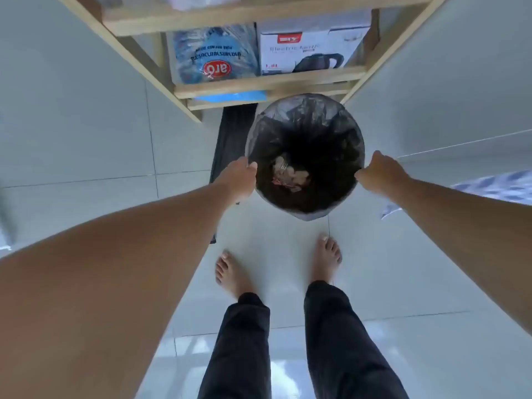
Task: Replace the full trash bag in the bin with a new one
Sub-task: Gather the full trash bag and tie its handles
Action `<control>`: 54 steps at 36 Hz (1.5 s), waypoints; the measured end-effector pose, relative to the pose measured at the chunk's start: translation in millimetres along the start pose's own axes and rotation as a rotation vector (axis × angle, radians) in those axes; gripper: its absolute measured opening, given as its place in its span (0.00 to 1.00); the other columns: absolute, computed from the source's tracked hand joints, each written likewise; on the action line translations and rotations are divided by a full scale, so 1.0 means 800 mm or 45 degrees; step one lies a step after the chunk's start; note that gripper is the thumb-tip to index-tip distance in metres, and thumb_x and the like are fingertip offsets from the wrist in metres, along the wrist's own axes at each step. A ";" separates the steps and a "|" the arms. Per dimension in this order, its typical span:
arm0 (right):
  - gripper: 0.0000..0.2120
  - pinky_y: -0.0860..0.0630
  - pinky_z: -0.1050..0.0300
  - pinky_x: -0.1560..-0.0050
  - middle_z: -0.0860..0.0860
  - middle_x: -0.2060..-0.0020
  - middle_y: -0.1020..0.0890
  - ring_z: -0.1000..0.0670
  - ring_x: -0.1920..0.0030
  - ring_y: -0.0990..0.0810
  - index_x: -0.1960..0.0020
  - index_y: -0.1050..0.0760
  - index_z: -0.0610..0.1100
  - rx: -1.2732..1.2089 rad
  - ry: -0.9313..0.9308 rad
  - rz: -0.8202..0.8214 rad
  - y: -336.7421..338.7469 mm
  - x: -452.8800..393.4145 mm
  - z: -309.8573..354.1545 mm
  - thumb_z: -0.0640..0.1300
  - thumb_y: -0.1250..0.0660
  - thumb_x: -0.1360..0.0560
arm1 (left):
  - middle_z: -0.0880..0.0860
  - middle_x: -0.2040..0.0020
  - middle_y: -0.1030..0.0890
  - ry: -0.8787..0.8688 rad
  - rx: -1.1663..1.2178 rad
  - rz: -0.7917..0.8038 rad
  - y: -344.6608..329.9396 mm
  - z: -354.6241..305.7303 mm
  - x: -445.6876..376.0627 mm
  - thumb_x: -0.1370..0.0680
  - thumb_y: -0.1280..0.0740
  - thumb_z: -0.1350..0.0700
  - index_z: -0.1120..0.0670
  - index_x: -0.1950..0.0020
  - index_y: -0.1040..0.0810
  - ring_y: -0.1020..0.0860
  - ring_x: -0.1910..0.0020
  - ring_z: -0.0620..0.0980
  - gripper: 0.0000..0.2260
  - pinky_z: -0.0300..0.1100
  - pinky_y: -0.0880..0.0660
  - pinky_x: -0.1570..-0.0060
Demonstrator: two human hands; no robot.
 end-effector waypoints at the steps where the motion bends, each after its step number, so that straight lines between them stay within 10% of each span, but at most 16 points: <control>1: 0.24 0.33 0.52 0.51 0.38 0.35 0.28 0.37 0.37 0.27 0.31 0.38 0.35 -0.052 -0.082 0.012 -0.011 -0.010 -0.008 0.41 0.39 0.24 | 0.63 0.32 0.27 0.059 0.147 -0.055 -0.002 0.000 -0.012 0.15 0.49 0.56 0.62 0.29 0.33 0.28 0.33 0.63 0.18 0.51 0.32 0.35; 6: 0.20 0.31 0.50 0.48 0.50 0.39 0.27 0.44 0.38 0.25 0.29 0.35 0.46 -0.581 -0.282 0.277 -0.073 -0.039 -0.035 0.46 0.39 0.20 | 0.58 0.34 0.26 0.214 0.533 -0.161 -0.020 0.003 -0.060 0.15 0.52 0.50 0.55 0.26 0.38 0.25 0.38 0.57 0.20 0.49 0.30 0.44; 10: 0.18 0.17 0.51 0.62 0.45 0.38 0.22 0.43 0.46 0.19 0.35 0.30 0.50 -0.918 -0.234 0.252 -0.098 -0.067 -0.044 0.34 0.43 0.21 | 0.55 0.28 0.29 0.280 0.720 -0.266 -0.031 0.011 -0.069 0.15 0.56 0.46 0.54 0.24 0.37 0.30 0.29 0.55 0.23 0.43 0.35 0.37; 13: 0.23 0.16 0.43 0.55 0.46 0.38 0.24 0.39 0.42 0.22 0.33 0.31 0.49 -0.975 -0.192 0.145 -0.096 -0.076 -0.043 0.30 0.44 0.23 | 0.53 0.24 0.33 0.346 1.046 -0.233 -0.035 0.012 -0.080 0.17 0.58 0.38 0.50 0.22 0.40 0.35 0.25 0.54 0.29 0.49 0.42 0.25; 17: 0.23 0.18 0.40 0.50 0.46 0.39 0.25 0.40 0.41 0.24 0.32 0.31 0.47 -0.822 -0.099 0.077 -0.078 -0.080 -0.032 0.29 0.45 0.23 | 0.50 0.20 0.41 0.751 1.216 0.001 -0.207 0.191 -0.071 0.35 0.77 0.24 0.48 0.20 0.46 0.42 0.21 0.50 0.53 0.47 0.48 0.23; 20: 0.22 0.18 0.40 0.49 0.44 0.40 0.25 0.40 0.43 0.24 0.31 0.31 0.45 -0.702 0.005 0.107 -0.065 -0.082 -0.018 0.30 0.43 0.23 | 0.46 0.19 0.46 0.749 1.177 -0.157 -0.420 0.367 -0.066 0.33 0.78 0.27 0.47 0.19 0.51 0.46 0.21 0.45 0.49 0.44 0.51 0.24; 28: 0.13 0.22 0.49 0.47 0.49 0.47 0.18 0.46 0.46 0.19 0.39 0.25 0.48 -1.342 -0.086 0.366 -0.070 -0.086 -0.020 0.48 0.35 0.22 | 0.53 0.40 0.19 0.608 1.336 -0.042 -0.007 0.047 -0.093 0.18 0.49 0.39 0.52 0.33 0.25 0.20 0.44 0.55 0.25 0.49 0.21 0.53; 34: 0.19 0.31 0.37 0.34 0.46 0.39 0.21 0.41 0.38 0.22 0.32 0.28 0.46 -1.768 -0.488 0.486 -0.130 -0.069 -0.073 0.49 0.44 0.20 | 0.55 0.49 0.18 0.637 1.404 -0.109 -0.008 0.054 -0.094 0.19 0.45 0.55 0.54 0.47 0.21 0.19 0.47 0.55 0.13 0.49 0.19 0.53; 40: 0.16 0.22 0.37 0.42 0.43 0.43 0.17 0.38 0.44 0.17 0.39 0.21 0.44 -1.948 -0.513 0.574 -0.175 -0.034 -0.065 0.42 0.42 0.22 | 0.56 0.40 0.19 0.556 1.010 -0.306 -0.002 0.063 -0.092 0.16 0.47 0.53 0.56 0.33 0.24 0.20 0.47 0.52 0.17 0.46 0.20 0.49; 46: 0.13 0.18 0.51 0.59 0.43 0.44 0.18 0.44 0.50 0.17 0.44 0.23 0.41 -1.986 -0.693 0.359 -0.193 -0.028 -0.059 0.38 0.45 0.20 | 0.53 0.52 0.26 0.294 0.450 -0.642 0.003 0.048 -0.068 0.15 0.50 0.47 0.59 0.42 0.29 0.28 0.54 0.51 0.18 0.44 0.33 0.56; 54: 0.12 0.18 0.53 0.61 0.46 0.49 0.18 0.46 0.49 0.18 0.45 0.21 0.45 -1.696 -0.646 0.026 -0.150 -0.043 -0.065 0.39 0.43 0.19 | 0.54 0.62 0.23 0.178 0.498 -0.611 -0.004 0.043 -0.048 0.22 0.38 0.41 0.49 0.63 0.34 0.18 0.59 0.61 0.16 0.57 0.18 0.61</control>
Point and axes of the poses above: each hand's wrist, its own x-axis away from the middle knuckle, its own y-axis out of the back of the hand, z = x × y, the point moved 6 cm from there along -x, towards the middle knuckle
